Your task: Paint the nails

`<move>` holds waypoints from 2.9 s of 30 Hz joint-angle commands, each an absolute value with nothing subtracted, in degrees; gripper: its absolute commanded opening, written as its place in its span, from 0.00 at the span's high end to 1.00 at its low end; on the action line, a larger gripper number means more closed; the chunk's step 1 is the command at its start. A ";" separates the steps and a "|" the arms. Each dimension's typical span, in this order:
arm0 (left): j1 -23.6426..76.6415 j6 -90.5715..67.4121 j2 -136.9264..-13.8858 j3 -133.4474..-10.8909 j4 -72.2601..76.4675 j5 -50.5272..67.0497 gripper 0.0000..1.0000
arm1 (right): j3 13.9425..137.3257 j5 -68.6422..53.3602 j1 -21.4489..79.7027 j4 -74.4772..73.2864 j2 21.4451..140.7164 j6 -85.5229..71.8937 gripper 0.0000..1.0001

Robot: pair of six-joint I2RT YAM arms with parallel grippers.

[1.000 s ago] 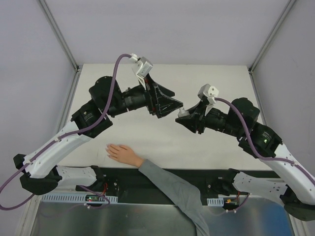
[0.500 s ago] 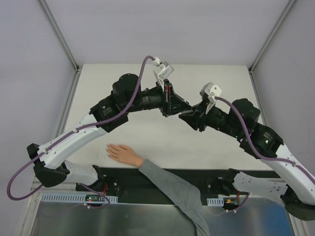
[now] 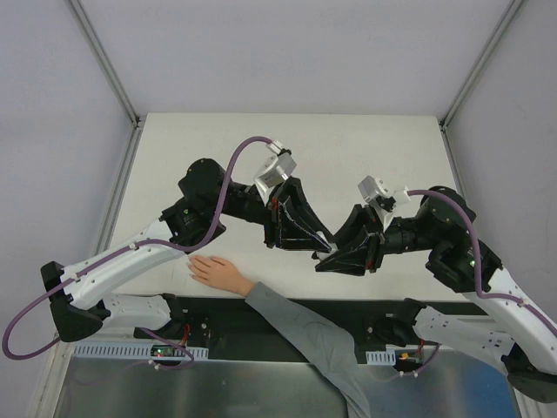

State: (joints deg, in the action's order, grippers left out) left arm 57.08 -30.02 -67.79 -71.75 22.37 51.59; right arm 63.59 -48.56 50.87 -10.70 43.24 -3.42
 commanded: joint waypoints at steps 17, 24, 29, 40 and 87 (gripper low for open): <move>55.28 -24.17 -65.65 -83.05 -6.15 19.16 0.15 | 72.51 -10.73 52.56 -21.36 47.37 20.30 1.00; 55.28 -23.64 -70.66 -86.65 -6.77 19.77 0.31 | 72.95 -7.47 52.65 -21.18 48.34 20.57 1.00; 55.20 -22.94 -71.81 -88.06 -7.82 20.13 0.74 | 72.51 -7.03 52.73 -21.09 47.90 20.30 1.00; 55.20 -17.32 -72.86 -87.80 -9.66 10.82 1.00 | 69.09 1.73 52.65 -25.74 46.41 17.32 0.31; 51.59 -21.00 -113.20 -77.52 4.75 -20.93 1.00 | 55.02 22.68 52.47 -39.64 21.09 3.52 0.13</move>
State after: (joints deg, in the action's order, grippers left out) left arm 51.05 -20.45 -113.03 -77.71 2.72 -20.05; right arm 55.22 21.69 52.49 -39.75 21.74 4.51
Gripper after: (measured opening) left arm 0.124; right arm 0.870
